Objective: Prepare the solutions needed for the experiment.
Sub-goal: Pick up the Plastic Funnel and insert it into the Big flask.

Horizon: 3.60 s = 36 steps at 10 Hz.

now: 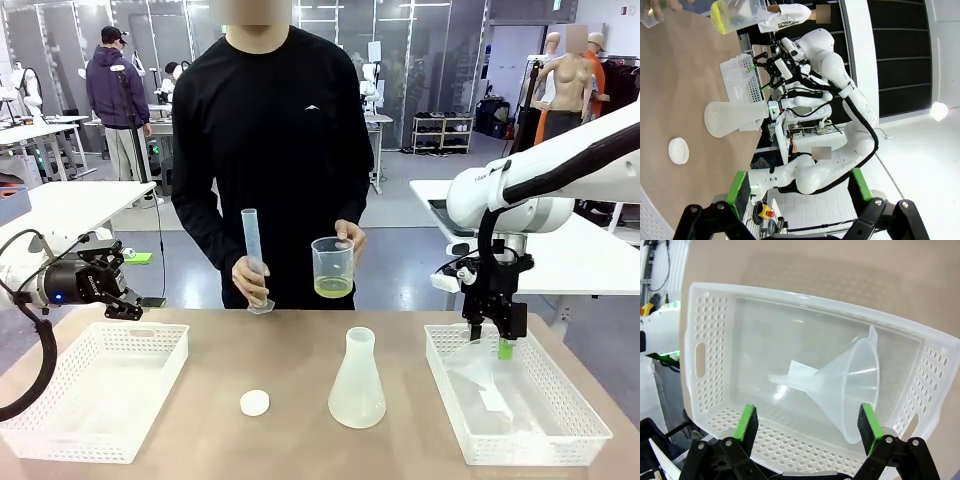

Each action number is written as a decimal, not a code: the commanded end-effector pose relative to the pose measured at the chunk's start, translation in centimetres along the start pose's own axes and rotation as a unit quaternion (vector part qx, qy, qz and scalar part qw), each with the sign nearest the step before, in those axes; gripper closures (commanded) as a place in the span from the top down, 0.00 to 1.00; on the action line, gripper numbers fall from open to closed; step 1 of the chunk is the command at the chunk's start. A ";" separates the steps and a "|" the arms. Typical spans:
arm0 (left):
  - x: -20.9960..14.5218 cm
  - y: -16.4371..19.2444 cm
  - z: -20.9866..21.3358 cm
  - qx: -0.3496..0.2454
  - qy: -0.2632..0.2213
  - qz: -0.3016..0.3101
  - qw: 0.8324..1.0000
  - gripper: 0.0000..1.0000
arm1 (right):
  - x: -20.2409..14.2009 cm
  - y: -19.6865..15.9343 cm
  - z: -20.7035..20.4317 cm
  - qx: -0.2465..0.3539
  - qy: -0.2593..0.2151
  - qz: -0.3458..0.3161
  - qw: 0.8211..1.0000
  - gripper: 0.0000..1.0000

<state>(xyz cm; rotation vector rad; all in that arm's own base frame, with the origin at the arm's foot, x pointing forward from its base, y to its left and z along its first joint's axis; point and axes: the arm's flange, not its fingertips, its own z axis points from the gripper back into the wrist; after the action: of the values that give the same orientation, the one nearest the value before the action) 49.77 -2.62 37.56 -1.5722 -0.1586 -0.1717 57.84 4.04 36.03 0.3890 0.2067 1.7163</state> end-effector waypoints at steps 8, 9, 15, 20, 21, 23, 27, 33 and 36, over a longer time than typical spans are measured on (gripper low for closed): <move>-0.1 -0.1 0.0 -0.001 0.000 0.000 1.000 1.00 | -1.0 -5.3 -0.3 0.098 -0.002 0.013 0.995 1.00; -0.1 -0.1 0.0 -0.001 0.000 0.000 1.000 1.00 | -0.9 -5.4 -0.4 0.103 -0.006 0.016 0.995 1.00; -0.1 -0.1 0.0 -0.001 0.000 0.000 1.000 1.00 | -1.3 -5.5 -1.2 0.119 -0.011 -0.015 0.993 0.61; -0.1 -0.1 0.0 -0.001 0.000 0.000 1.000 1.00 | -0.6 -5.5 -0.8 0.114 -0.016 -0.022 0.993 0.36; -0.1 -0.1 0.0 -0.001 0.000 0.000 1.000 1.00 | -0.6 -5.5 -0.8 0.114 -0.016 -0.024 0.993 0.02; -0.1 -0.1 0.0 -0.001 0.000 0.000 1.000 1.00 | -0.5 -5.4 -0.8 0.113 -0.019 -0.026 0.993 0.00; -0.1 -0.1 0.0 -0.001 0.000 0.000 1.000 1.00 | 0.8 -4.3 0.1 0.086 -0.016 -0.089 0.992 0.00; -0.1 -0.1 0.0 -0.001 0.000 0.000 1.000 1.00 | 7.9 7.6 12.5 -0.118 0.099 -0.169 0.973 0.00; -0.1 -0.1 0.0 -0.001 0.000 0.000 1.000 1.00 | 12.7 14.9 14.9 -0.257 0.150 -0.169 0.940 0.00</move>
<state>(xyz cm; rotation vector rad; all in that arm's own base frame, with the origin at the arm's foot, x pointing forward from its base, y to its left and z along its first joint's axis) 49.78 -2.61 37.54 -1.5722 -0.1585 -0.1715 50.48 12.30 59.07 -0.1863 0.0795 1.4686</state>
